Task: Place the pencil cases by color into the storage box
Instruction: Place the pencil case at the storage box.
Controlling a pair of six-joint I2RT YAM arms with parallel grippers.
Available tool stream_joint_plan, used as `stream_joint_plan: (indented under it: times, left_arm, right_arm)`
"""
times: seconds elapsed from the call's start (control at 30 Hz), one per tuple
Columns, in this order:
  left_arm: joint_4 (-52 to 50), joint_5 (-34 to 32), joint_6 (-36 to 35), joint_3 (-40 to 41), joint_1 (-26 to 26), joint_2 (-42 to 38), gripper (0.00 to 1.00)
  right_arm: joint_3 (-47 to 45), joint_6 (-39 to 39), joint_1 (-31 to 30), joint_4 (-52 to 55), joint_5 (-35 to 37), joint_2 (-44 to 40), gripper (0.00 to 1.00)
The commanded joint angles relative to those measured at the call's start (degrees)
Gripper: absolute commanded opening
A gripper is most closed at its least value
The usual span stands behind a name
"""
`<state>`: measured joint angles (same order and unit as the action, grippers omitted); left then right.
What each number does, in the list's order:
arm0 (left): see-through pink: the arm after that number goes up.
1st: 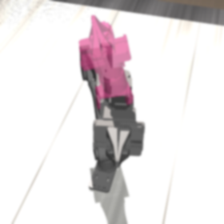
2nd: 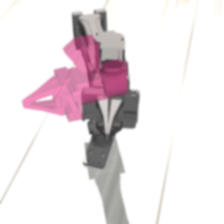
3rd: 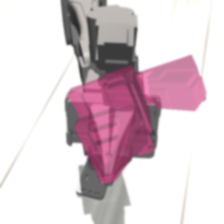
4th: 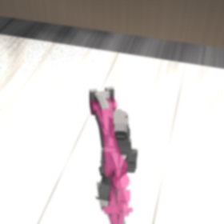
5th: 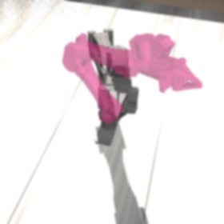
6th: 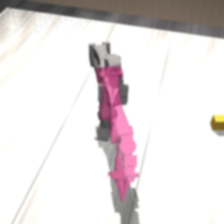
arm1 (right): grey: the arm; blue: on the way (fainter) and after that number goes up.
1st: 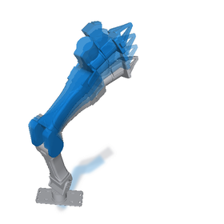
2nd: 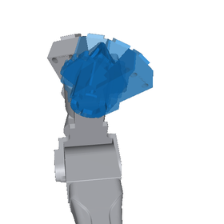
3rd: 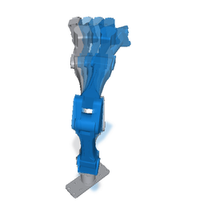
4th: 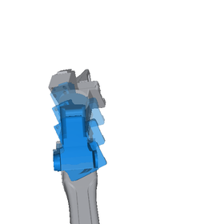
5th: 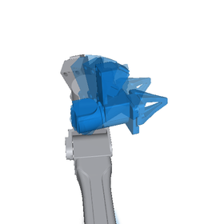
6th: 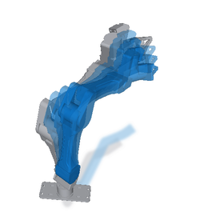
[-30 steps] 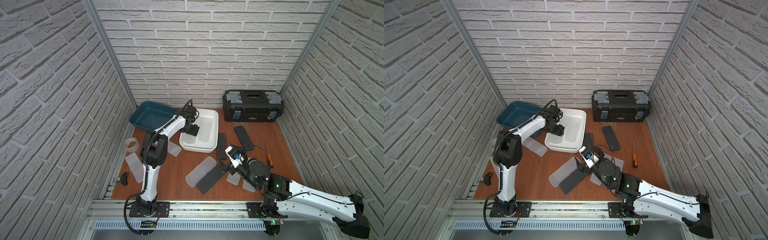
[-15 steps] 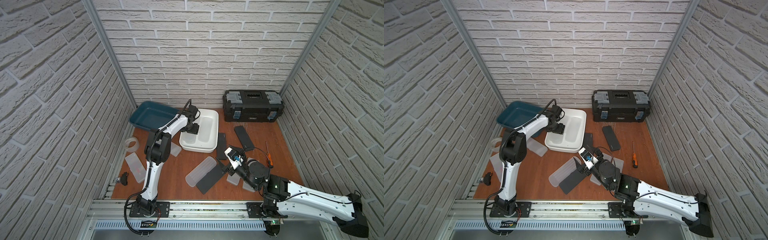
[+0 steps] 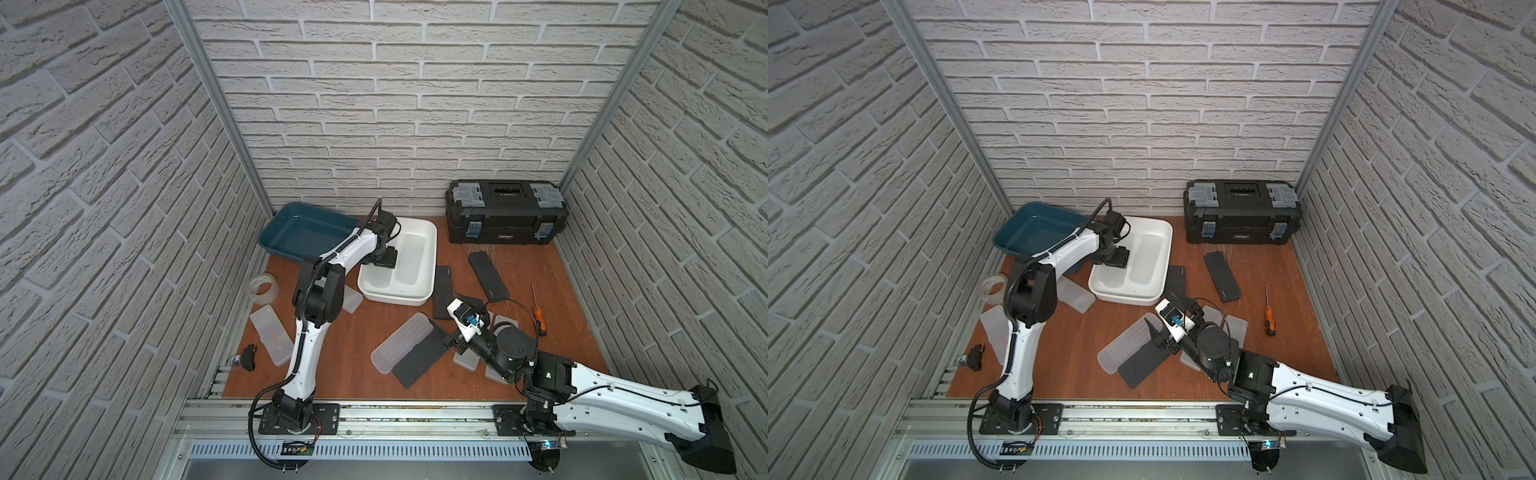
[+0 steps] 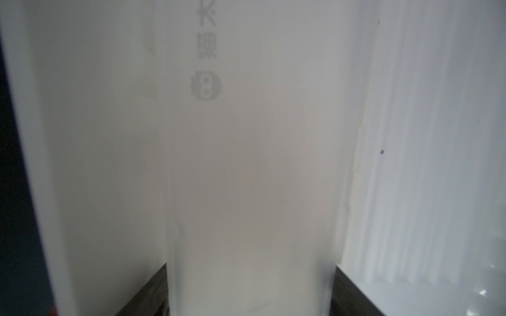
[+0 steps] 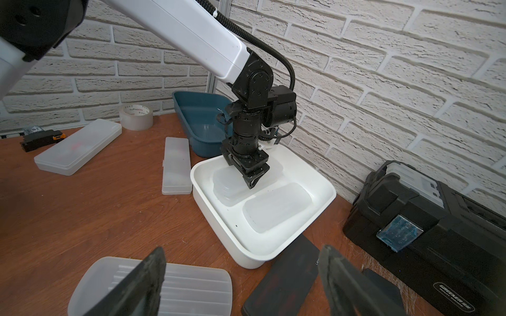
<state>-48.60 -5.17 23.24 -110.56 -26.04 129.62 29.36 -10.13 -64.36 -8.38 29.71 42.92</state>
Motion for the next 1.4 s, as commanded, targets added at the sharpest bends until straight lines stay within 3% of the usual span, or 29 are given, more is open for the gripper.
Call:
stream_joint_plan:
  times: [0.0, 0.2, 0.37, 0.47, 0.67, 0.97, 1.17, 1.37]
  left_arm:
    - [-1.6, -1.5, 0.9, -1.1, 0.3, 1.3, 0.74]
    - [-1.6, -2.4, 0.8, -2.3, 0.0, 0.9, 0.8]
    - [-5.3, -4.6, 0.0, -7.9, -1.0, 1.7, 0.86]
    - [-4.2, -5.2, -1.6, -8.8, -2.0, 0.3, 0.98]
    - [-4.3, -6.1, -3.3, -10.2, -3.6, -2.7, 0.98]
    - [3.6, -7.0, -5.5, 0.0, -4.7, -18.8, 0.98]
    - [7.3, -4.4, -5.5, 8.6, -3.2, -29.6, 0.98]
    - [4.9, -1.5, -4.4, 12.4, -0.8, -36.4, 0.98]
  right_arm:
    - [-0.8, -0.4, -0.5, -3.2, 0.4, -0.6, 0.88]
    - [-1.2, -0.3, -0.5, -3.2, 0.3, -0.8, 0.88]
    - [-1.6, -0.1, -0.5, -3.3, 0.9, -1.6, 0.89]
    - [-1.9, 0.0, -0.5, -3.2, 1.0, -2.2, 0.89]
    - [-1.9, 0.0, -0.5, -3.1, 1.8, -1.5, 0.89]
    - [0.6, 5.7, 3.0, -0.5, 2.7, 2.3, 0.92]
    - [6.8, 13.9, 11.4, 6.4, -5.1, 8.0, 0.92]
    - [16.9, 19.6, 15.1, 14.5, -8.3, 16.0, 0.92]
